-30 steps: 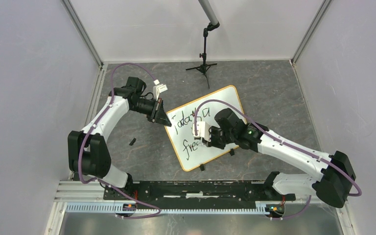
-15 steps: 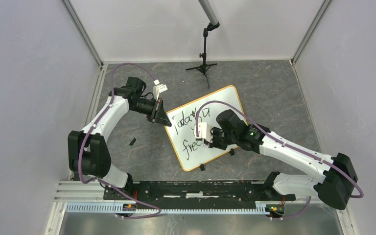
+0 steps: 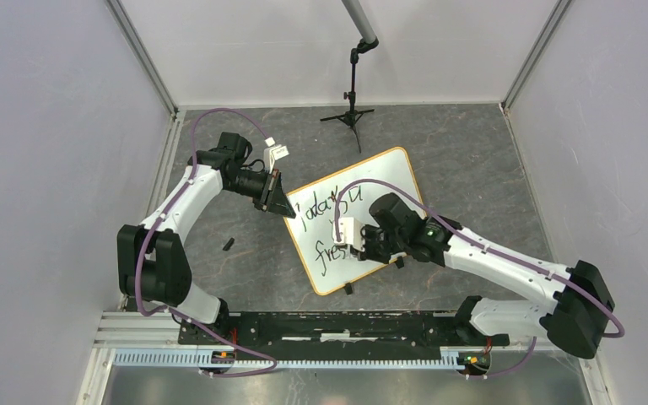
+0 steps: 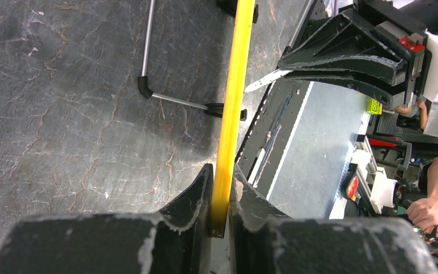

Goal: Write a sentence on the whiteboard

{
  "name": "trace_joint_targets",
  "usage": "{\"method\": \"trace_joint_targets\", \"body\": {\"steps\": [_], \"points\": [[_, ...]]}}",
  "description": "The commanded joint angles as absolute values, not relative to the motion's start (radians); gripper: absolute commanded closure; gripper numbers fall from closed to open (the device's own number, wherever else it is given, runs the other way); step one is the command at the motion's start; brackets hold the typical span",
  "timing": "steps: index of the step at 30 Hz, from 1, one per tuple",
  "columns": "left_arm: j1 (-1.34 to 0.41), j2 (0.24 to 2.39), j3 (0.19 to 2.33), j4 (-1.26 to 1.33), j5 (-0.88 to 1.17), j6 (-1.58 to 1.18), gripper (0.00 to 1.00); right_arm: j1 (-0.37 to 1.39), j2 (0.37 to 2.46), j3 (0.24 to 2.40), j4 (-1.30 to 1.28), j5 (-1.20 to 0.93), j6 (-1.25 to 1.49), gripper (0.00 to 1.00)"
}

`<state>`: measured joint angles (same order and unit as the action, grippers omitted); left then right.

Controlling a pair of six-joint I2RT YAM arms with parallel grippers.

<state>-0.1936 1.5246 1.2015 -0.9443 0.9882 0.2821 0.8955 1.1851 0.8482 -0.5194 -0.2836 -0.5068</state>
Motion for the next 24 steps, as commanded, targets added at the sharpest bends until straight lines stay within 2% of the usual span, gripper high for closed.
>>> {"method": "trace_joint_targets", "body": {"steps": [1, 7, 17, 24], "points": [[-0.200, 1.533, 1.226, -0.921, 0.922, 0.346, 0.98, 0.910, 1.214, 0.877, -0.506, -0.302, -0.499, 1.00], [-0.200, 1.537, 1.227, -0.920, 0.918, 0.351, 0.97, 0.910, 1.204, 0.942, -0.545, -0.398, -0.506, 1.00], [-0.200, 1.541, 1.231, -0.920, 0.925, 0.350, 0.98, 0.802, 1.164, 0.977, -0.542, -0.383, -0.509, 1.00], [-0.201, 1.543, 1.233, -0.920, 0.924, 0.348, 0.97, 0.793, 1.181, 1.004, -0.526, -0.361, -0.516, 1.00]]}}
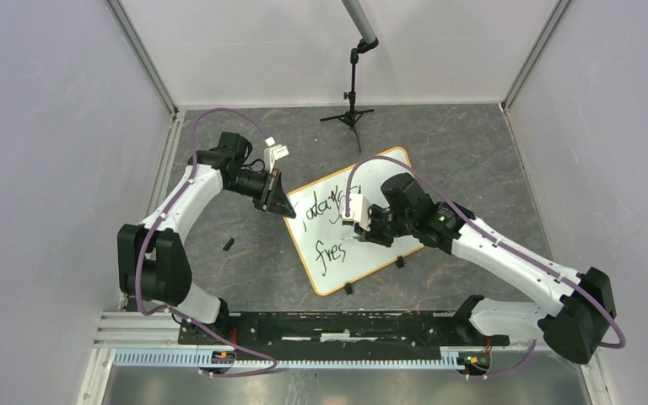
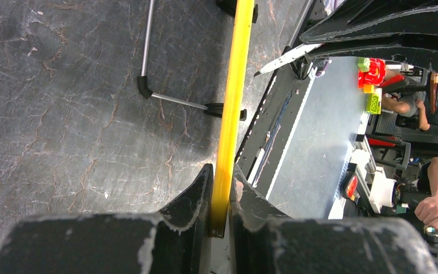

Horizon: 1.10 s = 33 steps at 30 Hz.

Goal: Write a sentence on the whiteboard

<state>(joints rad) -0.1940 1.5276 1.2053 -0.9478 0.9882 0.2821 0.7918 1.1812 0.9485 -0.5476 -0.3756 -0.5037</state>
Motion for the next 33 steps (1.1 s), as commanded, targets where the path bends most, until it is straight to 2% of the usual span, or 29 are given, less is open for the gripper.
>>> {"method": "trace_joint_targets", "body": {"steps": [1, 13, 33], "points": [[-0.201, 1.541, 1.233, -0.920, 0.923, 0.348, 0.97, 0.792, 1.184, 1.006, -0.524, -0.356, -0.517, 1.00], [-0.202, 1.540, 1.230, -0.920, 0.924, 0.350, 0.97, 0.784, 1.217, 0.990, -0.503, -0.287, -0.522, 1.00], [-0.201, 1.544, 1.230, -0.920, 0.923, 0.348, 0.98, 0.790, 1.157, 0.804, -0.517, -0.355, -0.521, 1.00]]}}
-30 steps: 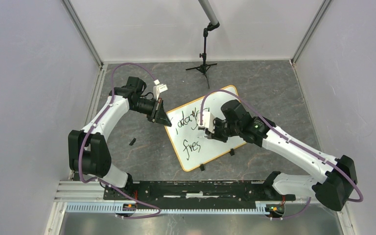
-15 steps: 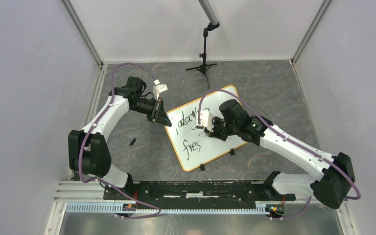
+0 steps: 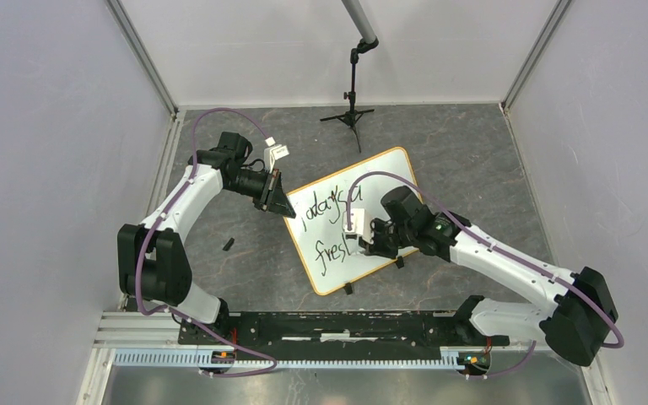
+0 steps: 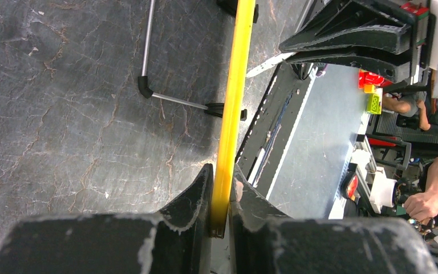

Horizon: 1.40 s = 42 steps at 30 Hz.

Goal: Write a sentence on the whiteboard

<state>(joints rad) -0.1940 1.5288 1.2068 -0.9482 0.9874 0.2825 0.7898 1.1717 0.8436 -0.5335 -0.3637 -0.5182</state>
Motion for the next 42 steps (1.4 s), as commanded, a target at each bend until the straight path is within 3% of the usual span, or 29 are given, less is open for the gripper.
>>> {"method": "trace_joint_targets", "body": {"steps": [1, 19, 42], "points": [[-0.201, 1.545, 1.230, -0.921, 0.922, 0.347, 0.98, 0.791, 1.155, 0.796, -0.515, -0.355, -0.521, 1.00], [-0.201, 1.546, 1.233, -0.921, 0.925, 0.348, 0.98, 0.793, 1.182, 0.915, -0.496, -0.335, -0.494, 1.00], [-0.200, 1.549, 1.230, -0.920, 0.924, 0.354, 0.97, 0.764, 1.163, 0.868, -0.526, -0.293, -0.530, 1.00]]}}
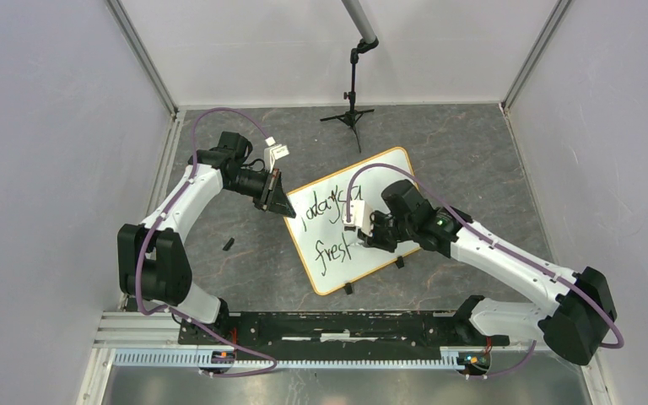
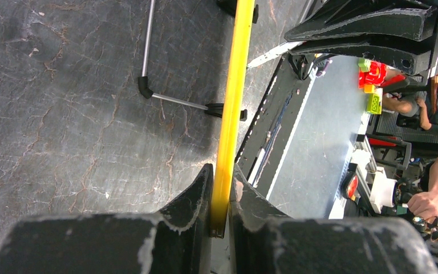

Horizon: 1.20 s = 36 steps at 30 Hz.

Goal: Write a sentence on the whiteboard

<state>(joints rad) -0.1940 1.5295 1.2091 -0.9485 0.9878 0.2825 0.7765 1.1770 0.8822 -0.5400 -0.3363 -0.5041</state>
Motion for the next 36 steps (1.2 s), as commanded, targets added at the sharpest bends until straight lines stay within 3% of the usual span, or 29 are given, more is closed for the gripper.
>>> {"method": "trace_joint_targets", "body": {"steps": [1, 14, 24, 36], "points": [[-0.201, 1.548, 1.230, -0.921, 0.923, 0.354, 0.98, 0.764, 1.161, 0.859, -0.529, -0.295, -0.532, 1.00], [-0.201, 1.552, 1.232, -0.920, 0.925, 0.355, 0.98, 0.777, 1.126, 0.785, -0.561, -0.333, -0.566, 1.00], [-0.201, 1.542, 1.227, -0.920, 0.924, 0.356, 0.98, 0.774, 1.110, 0.894, -0.592, -0.444, -0.527, 1.00], [-0.201, 1.544, 1.232, -0.921, 0.923, 0.351, 0.98, 0.613, 1.126, 0.986, -0.655, -0.549, -0.548, 1.00]]}}
